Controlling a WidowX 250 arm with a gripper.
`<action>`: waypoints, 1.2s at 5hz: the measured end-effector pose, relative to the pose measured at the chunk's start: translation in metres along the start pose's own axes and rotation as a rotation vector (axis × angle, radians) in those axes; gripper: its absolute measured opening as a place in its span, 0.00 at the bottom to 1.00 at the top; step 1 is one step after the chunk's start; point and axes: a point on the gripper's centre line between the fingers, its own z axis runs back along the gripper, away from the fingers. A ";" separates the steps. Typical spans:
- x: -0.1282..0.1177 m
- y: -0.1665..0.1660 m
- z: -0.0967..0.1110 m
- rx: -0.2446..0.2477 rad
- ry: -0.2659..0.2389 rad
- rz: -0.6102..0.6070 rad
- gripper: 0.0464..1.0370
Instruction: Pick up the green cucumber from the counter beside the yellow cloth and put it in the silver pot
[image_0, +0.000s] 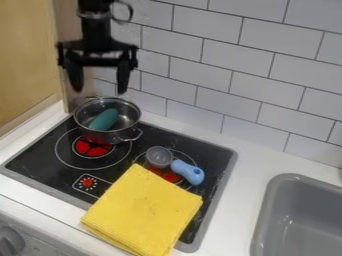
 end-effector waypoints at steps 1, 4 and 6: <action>-0.013 -0.010 0.002 -0.011 0.003 -0.033 0.96; -0.079 -0.065 0.038 -0.029 0.015 -0.238 0.96; -0.145 -0.049 0.091 -0.096 -0.070 -0.238 0.96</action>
